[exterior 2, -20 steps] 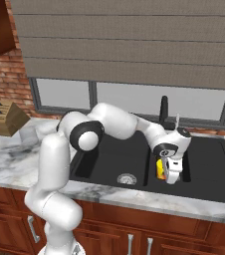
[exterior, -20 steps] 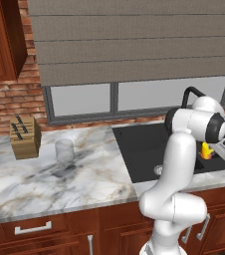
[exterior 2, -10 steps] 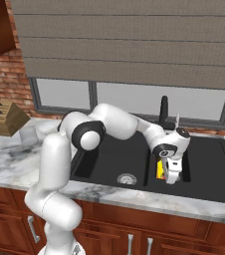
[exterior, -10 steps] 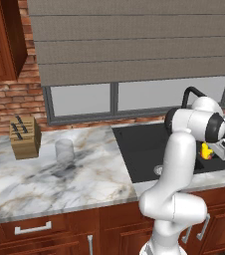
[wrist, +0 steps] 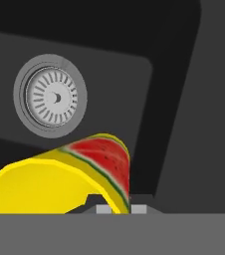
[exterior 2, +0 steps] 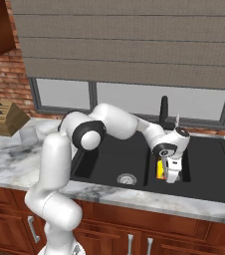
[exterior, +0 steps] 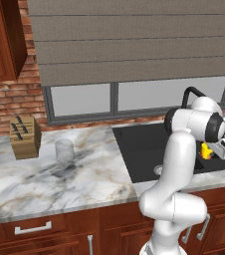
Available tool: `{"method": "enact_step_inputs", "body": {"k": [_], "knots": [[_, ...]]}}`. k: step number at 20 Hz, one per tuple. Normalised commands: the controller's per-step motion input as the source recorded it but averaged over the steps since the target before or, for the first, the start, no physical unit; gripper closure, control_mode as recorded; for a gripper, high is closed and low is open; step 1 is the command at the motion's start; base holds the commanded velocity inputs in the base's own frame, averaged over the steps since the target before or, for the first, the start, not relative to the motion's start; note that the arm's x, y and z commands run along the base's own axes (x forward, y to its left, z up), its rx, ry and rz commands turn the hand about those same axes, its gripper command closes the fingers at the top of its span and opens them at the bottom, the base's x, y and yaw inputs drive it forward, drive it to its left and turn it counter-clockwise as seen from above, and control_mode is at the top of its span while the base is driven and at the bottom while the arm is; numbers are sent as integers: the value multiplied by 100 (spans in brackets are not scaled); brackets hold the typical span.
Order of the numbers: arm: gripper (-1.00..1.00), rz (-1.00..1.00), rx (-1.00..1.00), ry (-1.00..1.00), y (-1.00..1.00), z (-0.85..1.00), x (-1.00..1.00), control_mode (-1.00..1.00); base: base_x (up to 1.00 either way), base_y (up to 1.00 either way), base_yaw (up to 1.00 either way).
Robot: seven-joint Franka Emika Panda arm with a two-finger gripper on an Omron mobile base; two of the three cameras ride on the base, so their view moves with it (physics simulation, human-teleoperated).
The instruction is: Move any existing items from the left basin to the right basin for drying. Then move the glass cup from the counter to the left basin of the sink for washing.
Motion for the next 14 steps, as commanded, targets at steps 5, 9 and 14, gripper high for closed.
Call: {"method": "enact_step_inputs", "body": {"k": [5, 9, 14], "knots": [[100, 0, 0, 0, 0, -10, 0, -100, 0, 0, 0], [-100, 0, 0, 0, 0, -1, 0, -100, 0, 0, 0], [-100, 0, 0, -1, 0, 12, -5, -100, 0, 0, 0]]}}
